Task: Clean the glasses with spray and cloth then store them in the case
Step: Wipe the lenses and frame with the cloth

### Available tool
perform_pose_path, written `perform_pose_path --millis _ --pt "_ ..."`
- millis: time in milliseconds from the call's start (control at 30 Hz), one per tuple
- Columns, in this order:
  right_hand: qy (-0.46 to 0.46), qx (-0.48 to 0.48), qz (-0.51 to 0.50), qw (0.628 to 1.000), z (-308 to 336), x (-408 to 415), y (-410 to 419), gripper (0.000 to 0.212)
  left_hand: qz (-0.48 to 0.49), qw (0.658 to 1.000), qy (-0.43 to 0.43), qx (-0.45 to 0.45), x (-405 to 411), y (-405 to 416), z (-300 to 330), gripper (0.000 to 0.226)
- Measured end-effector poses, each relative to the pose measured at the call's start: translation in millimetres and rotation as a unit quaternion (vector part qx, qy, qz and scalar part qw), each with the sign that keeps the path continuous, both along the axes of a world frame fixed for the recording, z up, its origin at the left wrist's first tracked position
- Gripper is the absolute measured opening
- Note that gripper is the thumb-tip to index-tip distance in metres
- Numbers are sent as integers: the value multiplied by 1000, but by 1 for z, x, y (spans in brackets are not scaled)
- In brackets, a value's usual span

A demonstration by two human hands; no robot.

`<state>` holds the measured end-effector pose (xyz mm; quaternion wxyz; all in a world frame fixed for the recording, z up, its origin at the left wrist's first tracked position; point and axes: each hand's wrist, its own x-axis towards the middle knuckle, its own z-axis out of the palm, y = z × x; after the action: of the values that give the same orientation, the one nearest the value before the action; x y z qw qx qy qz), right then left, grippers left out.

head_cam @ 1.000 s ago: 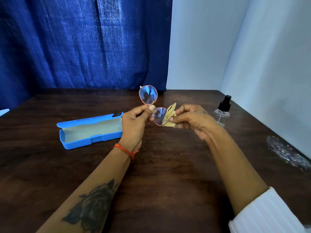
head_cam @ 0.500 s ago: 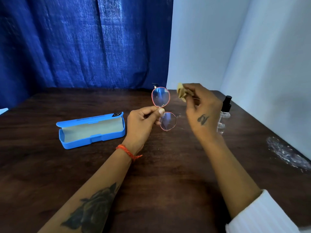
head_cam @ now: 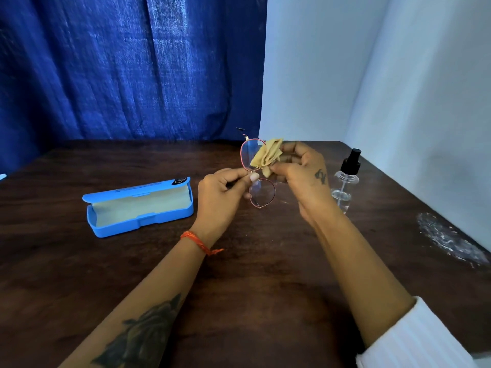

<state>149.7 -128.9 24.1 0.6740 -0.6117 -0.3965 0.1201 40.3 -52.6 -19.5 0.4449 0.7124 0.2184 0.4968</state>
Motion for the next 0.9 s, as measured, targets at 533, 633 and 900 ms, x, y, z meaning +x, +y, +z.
perform_pose_path --millis 533,633,900 --pt "-654 133 -132 733 -8 -11 -2 20 93 975 80 184 -3 -2 2 9" --pt "-677 99 -126 718 -14 -8 -2 18 95 970 84 208 -5 -2 4 5" --pt "-628 93 -192 748 -10 -2 1 11 92 968 76 222 -2 -5 4 12"
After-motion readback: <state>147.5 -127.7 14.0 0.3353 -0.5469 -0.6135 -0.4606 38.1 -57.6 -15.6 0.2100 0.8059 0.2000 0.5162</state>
